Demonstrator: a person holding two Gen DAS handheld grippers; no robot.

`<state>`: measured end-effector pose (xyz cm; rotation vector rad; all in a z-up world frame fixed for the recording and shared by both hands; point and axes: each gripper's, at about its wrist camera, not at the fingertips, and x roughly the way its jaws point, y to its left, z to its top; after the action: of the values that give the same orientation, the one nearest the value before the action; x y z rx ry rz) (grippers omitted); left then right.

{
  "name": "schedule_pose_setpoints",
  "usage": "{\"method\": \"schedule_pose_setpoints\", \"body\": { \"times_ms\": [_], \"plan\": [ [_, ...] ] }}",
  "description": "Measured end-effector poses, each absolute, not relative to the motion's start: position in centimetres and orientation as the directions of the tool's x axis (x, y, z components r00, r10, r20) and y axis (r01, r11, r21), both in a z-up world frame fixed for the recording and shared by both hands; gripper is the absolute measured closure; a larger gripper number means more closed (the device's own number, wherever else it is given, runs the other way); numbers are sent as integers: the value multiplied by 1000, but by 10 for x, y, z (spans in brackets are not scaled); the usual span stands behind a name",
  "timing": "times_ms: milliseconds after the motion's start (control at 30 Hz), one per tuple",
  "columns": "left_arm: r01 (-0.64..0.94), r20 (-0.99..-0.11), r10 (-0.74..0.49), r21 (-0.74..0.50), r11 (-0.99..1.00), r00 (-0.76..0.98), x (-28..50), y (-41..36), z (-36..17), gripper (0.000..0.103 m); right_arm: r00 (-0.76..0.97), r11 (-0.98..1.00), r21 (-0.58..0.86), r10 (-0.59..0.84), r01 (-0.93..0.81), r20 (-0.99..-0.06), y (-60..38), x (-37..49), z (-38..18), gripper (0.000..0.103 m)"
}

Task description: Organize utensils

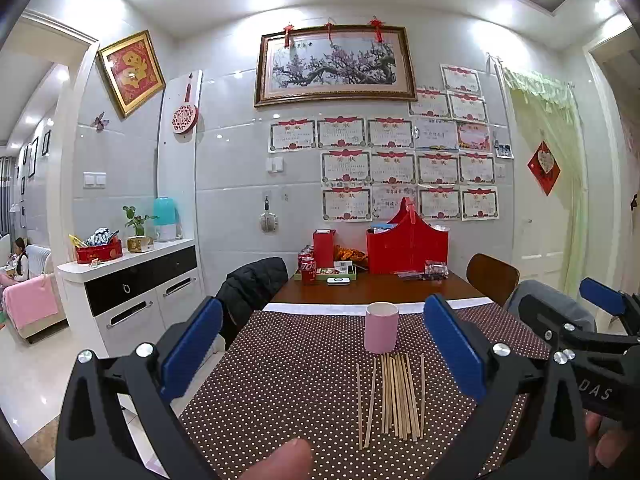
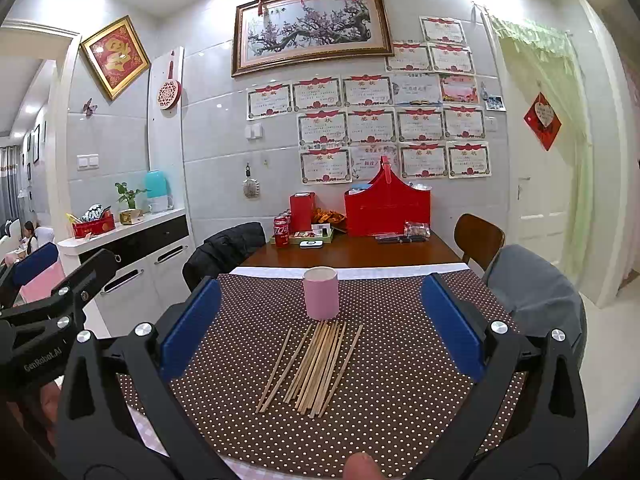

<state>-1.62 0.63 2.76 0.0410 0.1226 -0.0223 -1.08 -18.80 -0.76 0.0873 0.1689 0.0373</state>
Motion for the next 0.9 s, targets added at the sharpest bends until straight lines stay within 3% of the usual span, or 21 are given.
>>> {"method": "schedule_pose_setpoints", "body": {
  "times_ms": [900],
  "plan": [
    [26, -117, -22, 34, 999, 993, -12, 2, 13, 4, 986, 996, 86, 43, -29, -161, -191, -13, -7, 5]
  ]
}}
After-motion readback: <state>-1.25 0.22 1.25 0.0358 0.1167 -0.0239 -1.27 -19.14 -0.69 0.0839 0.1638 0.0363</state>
